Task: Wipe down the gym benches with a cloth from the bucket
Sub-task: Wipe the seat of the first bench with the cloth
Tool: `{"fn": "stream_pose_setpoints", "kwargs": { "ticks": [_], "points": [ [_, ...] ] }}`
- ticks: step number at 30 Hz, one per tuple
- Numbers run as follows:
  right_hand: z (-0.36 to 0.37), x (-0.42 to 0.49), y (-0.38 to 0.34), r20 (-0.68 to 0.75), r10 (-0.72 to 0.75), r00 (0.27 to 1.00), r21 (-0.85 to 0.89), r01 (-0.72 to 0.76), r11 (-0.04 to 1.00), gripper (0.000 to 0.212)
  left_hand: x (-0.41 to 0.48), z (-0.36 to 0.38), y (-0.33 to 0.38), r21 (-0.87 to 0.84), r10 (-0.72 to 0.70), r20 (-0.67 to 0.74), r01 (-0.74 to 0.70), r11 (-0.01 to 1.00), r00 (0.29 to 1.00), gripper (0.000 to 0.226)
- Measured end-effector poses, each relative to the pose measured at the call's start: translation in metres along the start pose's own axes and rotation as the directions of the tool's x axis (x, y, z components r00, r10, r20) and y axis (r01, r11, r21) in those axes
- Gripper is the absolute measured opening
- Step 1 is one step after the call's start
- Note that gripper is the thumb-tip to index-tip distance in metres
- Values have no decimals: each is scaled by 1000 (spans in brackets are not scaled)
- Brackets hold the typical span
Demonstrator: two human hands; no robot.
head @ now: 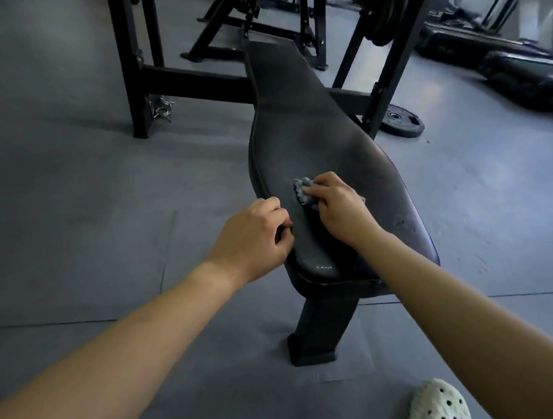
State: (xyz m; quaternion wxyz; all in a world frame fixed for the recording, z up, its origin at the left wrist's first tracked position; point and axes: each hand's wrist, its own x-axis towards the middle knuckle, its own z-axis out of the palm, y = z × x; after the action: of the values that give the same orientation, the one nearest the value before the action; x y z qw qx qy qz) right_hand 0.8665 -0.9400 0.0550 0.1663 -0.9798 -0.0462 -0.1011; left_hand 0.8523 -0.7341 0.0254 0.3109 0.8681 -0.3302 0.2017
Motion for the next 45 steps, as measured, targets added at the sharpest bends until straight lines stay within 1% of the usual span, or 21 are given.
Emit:
{"fn": "stream_pose_setpoints", "kwargs": {
  "ticks": [2,5,7,8,10,11,14,16,20,23,26,29,31,33,37,40,43,45],
  "points": [
    [-3,-11,-12,36,-51,998,0,51,999,41,2,-3,-1,14,56,33,-57,998,998,9],
    [-11,-38,-19,87,-198,976,4,198,980,42,5,-7,-2,40,120,87,-124,992,989,10],
    [-16,-49,-15,83,-247,966,-56,252,966,41,7,-11,-5,50,150,109,-156,986,983,11],
    [-16,-51,-12,72,-243,967,-103,250,963,42,8,-13,-7,59,162,133,-171,984,978,11],
    [-17,-53,-9,61,-169,984,-139,176,975,47,13,-17,-13,51,163,186,-175,983,969,12],
    [-16,-52,-9,59,-129,990,-124,135,983,49,15,-18,-16,27,135,195,-143,989,971,14],
    [-3,-42,-15,114,-25,993,-94,36,995,54,15,-21,-27,-49,-38,202,49,998,979,22],
    [2,-18,-16,162,0,987,-94,16,995,55,14,-21,-33,-78,-100,217,119,990,971,29],
    [7,45,-10,232,43,972,-94,-22,995,54,15,-15,-34,-107,-135,257,167,980,957,43],
    [8,74,-16,262,93,961,-84,-74,994,54,15,-13,-36,-112,-146,249,178,978,957,44],
    [12,57,-27,255,40,966,-59,-26,998,53,14,-11,-37,-102,-129,218,154,983,967,44],
    [11,13,-29,191,-82,978,25,79,997,51,12,-8,-38,-108,-117,176,138,985,977,41],
    [9,-3,-25,175,-113,978,17,112,994,51,11,-6,-39,-122,-116,148,134,983,982,38],
    [8,1,-22,181,-87,980,-5,89,996,51,10,-6,-39,-133,-120,151,141,981,981,39],
    [12,43,-28,223,12,975,-86,7,996,51,11,-7,-39,-139,-128,181,154,978,975,44],
    [16,63,-37,234,57,971,-99,-34,995,48,12,-7,-39,-131,-144,210,173,976,967,45],
    [16,51,-41,268,10,963,-149,32,988,48,14,-10,-38,-112,-153,229,182,977,961,46],
    [13,30,-39,273,-31,961,-113,64,992,47,13,-10,-36,-98,-154,237,181,979,959,44]
  ]
}}
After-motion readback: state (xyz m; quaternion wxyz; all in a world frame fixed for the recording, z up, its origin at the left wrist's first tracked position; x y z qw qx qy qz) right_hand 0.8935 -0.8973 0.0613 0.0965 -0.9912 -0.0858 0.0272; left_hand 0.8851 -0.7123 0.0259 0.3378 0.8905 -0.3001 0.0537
